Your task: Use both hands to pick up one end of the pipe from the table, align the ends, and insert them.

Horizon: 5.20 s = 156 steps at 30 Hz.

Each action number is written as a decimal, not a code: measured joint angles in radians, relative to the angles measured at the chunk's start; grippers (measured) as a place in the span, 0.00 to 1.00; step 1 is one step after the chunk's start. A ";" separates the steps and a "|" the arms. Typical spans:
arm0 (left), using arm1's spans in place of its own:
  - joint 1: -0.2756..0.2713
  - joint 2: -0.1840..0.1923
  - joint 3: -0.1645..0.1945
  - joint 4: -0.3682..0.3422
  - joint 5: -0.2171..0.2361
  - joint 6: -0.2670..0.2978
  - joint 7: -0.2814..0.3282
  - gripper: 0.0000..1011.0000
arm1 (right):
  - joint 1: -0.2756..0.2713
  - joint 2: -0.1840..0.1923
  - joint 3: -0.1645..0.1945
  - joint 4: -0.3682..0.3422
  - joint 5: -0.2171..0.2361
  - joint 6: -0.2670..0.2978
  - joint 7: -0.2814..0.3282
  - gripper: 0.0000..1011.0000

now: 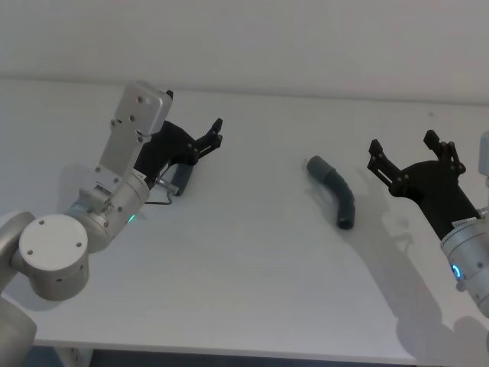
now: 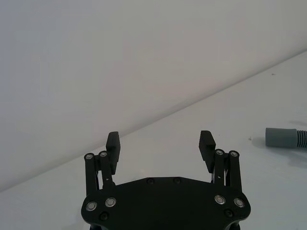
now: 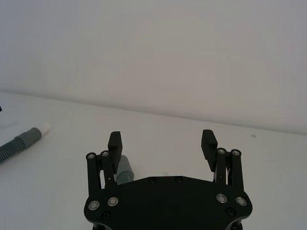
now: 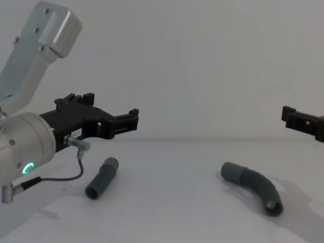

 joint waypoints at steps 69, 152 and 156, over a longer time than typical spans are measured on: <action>0.029 -0.101 -0.057 -0.069 -0.075 0.370 0.099 0.99 | 0.000 0.000 0.000 0.001 0.001 0.001 0.001 0.99; -0.163 -0.259 -0.075 0.152 -0.077 0.693 0.109 0.81 | 0.000 0.000 0.000 0.001 0.001 0.001 0.001 0.99; -0.163 -0.259 -0.075 0.155 -0.075 0.687 0.105 0.70 | 0.000 0.000 0.000 0.001 0.001 0.001 0.001 0.99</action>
